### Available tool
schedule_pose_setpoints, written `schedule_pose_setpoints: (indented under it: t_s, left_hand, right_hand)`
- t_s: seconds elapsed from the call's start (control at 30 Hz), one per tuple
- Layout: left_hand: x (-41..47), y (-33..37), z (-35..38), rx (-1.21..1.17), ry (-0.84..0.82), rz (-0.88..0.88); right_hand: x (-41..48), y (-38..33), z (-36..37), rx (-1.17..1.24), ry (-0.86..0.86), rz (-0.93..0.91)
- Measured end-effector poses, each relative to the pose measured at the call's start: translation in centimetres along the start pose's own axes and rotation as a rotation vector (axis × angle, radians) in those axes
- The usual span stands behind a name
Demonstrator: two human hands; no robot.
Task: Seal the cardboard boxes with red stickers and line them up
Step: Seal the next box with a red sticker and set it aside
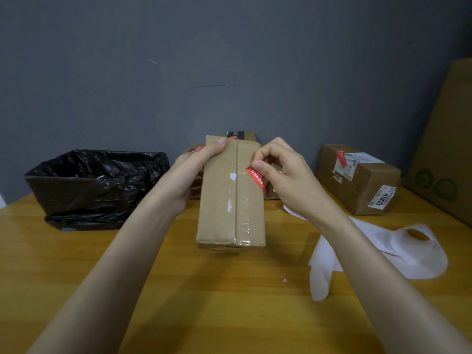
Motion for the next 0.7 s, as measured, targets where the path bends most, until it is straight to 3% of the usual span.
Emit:
schedule_pose_setpoints:
  t_s: [0.23, 0.33, 0.43, 0.53, 0.7]
  left_hand:
    - [-0.5, 1.4, -0.6, 0.033, 0.049, 0.070]
    - [-0.6, 2.3, -1.3, 0.068, 0.125, 0.123]
    - [-1.0, 3.6, -2.2, 0.196, 0.266, 0.235]
    - [-1.8, 5.0, -1.8, 0.334, 0.339, 0.341]
    - [-3.3, 6.6, -0.3, 0.510, 0.390, 0.477]
  right_hand:
    - [-0.1, -0.1, 0.3, 0.268, -0.039, 0.003]
    - [-0.3, 0.9, -0.2, 0.447, 0.010, 0.128]
    - [-0.7, 2.1, -1.3, 0.238, 0.121, 0.304]
    - [-1.1, 2.9, -0.4, 0.108, 0.052, 0.447]
    - [-1.0, 3.0, 0.1, 0.071, 0.059, 0.465]
Point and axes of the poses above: each hand's wrist, its own x-axis towards the middle knuckle, its own z-axis out of the palm, y = z × x, the point moved 10 cm from there along x, towards the middle knuckle, and after that the axes turned 11 degrees about -x, right-handed, at the moved point
